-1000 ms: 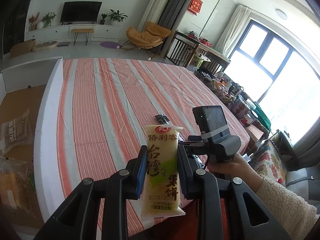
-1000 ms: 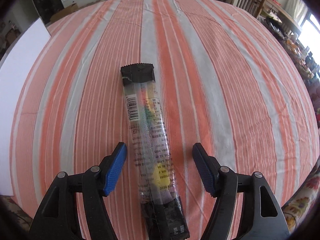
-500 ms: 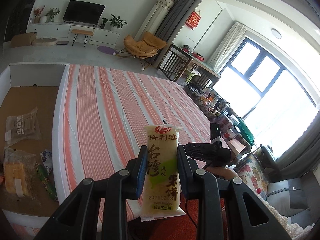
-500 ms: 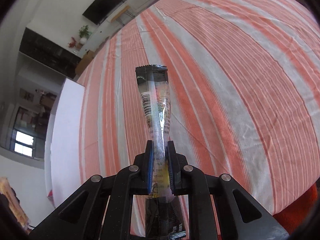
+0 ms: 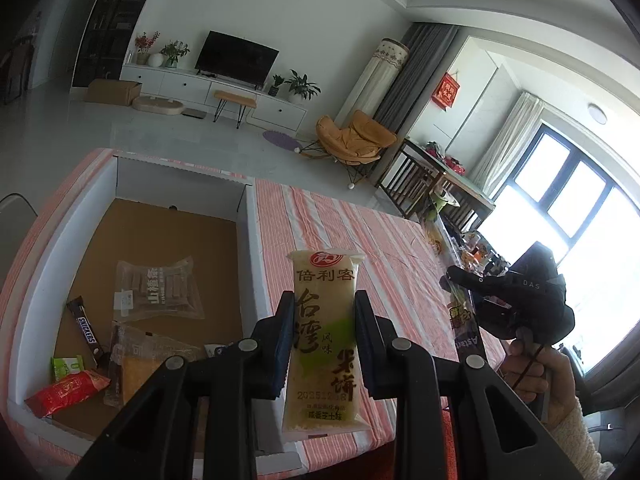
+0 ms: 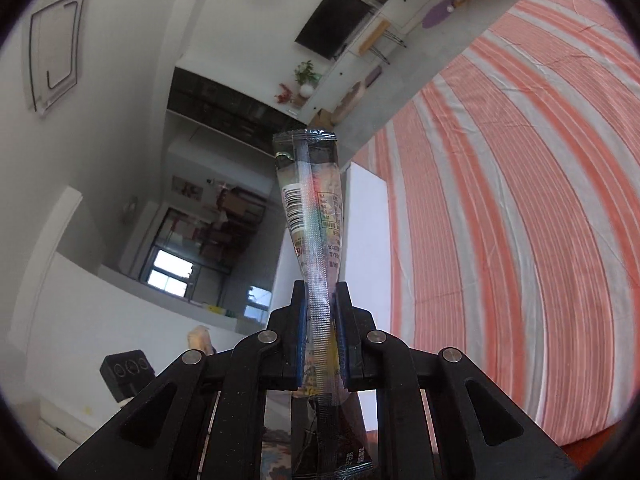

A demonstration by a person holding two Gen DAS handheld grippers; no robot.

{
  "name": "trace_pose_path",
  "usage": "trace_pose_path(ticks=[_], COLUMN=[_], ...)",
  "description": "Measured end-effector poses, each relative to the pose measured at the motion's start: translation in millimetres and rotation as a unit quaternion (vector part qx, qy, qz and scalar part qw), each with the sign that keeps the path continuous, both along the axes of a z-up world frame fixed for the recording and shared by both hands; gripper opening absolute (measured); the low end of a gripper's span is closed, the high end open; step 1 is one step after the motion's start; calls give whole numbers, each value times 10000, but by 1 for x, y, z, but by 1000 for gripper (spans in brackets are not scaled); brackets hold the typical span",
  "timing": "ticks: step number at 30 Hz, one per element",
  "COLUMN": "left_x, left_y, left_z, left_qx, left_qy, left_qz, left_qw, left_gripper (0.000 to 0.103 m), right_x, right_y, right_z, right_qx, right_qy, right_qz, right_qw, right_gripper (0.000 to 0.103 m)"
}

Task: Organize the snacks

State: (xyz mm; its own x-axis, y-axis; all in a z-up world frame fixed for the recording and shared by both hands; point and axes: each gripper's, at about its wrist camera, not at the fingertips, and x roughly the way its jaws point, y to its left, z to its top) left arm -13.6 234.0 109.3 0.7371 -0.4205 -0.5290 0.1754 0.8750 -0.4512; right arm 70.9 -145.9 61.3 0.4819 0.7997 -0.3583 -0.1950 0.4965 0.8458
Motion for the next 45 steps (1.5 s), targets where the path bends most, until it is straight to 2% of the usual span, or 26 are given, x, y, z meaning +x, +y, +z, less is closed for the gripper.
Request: trace_pose_path(ticks=[4, 7, 12, 14, 15, 16, 18, 19, 21, 26, 28, 30, 31, 33, 35, 39, 45], left_x=[14, 23, 33, 37, 39, 40, 40, 38, 36, 34, 30, 25, 22, 17, 12, 11, 11], left_y=[37, 55, 70, 70, 68, 66, 61, 58, 48, 23, 16, 14, 14, 11, 9, 6, 8], left_z=[-28, -49, -81, -91, -96, -101, -106, -107, -106, -93, -83, -72, -68, -62, -59, -61, -71], left_qx=[44, 243, 562, 777, 970, 1158, 1494, 1632, 1959, 2696, 2787, 2721, 2700, 2699, 2678, 2548, 2742], left_qy=[291, 475, 735, 877, 943, 990, 993, 910, 705, 329, 95, -29, -39, 2, 89, 497, 918], left_qz=[444, 750, 1030, 1148, 1232, 1277, 1362, 1400, 1415, 1550, 1665, 1797, 1892, 2013, 2086, 2002, 2151], left_qw=[9986, 9958, 9904, 9865, 9831, 9800, 9743, 9724, 9678, 9498, 9458, 9453, 9441, 9416, 9406, 9447, 9328], left_gripper=[28, 28, 28, 28, 35, 42, 86, 90, 91, 94, 96, 103, 103, 103, 103, 103, 103], right_x=[16, 26, 51, 57, 59, 61, 60, 58, 62, 44, 35, 26, 22, 16, 8, -2, -22], right_y=[60, 99, 159, 177, 185, 190, 191, 188, 188, 178, 176, 176, 176, 173, 170, 166, 173], right_z=[19, 18, -8, -24, -32, -39, -50, -53, -54, -39, -31, -27, -26, -26, -26, -25, -20], right_qx=[1, -119, -519, -740, -947, -1187, -1496, -1669, -2023, -2759, -3145, -3517, -3678, -3898, -3982, -4107, -4300], right_qy=[-146, -115, -1, 60, 107, 175, 242, 231, 154, -531, -776, -893, -913, -928, -940, -956, -1002], right_qz=[464, 715, 943, 1023, 1035, 982, 836, 742, 721, 533, 474, 463, 455, 395, 298, 203, 245], right_qw=[9988, 9973, 9942, 9920, 9901, 9879, 9849, 9829, 9765, 9582, 9449, 9307, 9243, 9153, 9120, 9065, 8969], right_gripper=[13, 13, 14, 19, 27, 49, 73, 73, 73, 74, 80, 81, 81, 82, 82, 82, 82])
